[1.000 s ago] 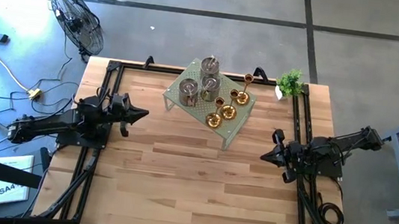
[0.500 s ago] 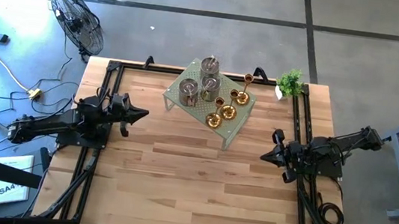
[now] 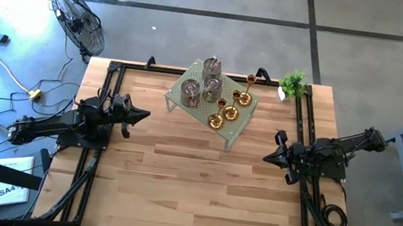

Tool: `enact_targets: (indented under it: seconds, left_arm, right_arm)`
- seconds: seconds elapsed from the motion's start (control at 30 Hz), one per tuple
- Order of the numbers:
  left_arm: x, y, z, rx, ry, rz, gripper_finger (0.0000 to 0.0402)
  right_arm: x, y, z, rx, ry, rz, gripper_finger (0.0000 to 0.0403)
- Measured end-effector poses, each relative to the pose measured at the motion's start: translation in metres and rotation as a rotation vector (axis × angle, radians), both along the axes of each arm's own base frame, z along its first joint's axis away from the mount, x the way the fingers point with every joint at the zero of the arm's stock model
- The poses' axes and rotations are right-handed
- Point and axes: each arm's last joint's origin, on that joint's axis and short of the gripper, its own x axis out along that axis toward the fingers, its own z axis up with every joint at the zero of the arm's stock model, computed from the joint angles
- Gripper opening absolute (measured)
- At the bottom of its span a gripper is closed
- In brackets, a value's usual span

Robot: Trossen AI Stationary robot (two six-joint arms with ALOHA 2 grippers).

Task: Pick & Place candle stick holders
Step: Return to Home Position

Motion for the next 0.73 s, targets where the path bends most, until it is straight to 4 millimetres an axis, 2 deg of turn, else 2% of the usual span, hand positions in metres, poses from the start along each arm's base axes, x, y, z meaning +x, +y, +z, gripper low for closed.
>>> enact_targets:
  seconds: [0.73]
  left_arm:
    - [0.0000, 0.0000, 0.0000, 0.000, 0.000, 0.000, 0.0001]
  right_arm:
    - [0.0000, 0.0000, 0.0000, 0.000, 0.000, 0.000, 0.0007]
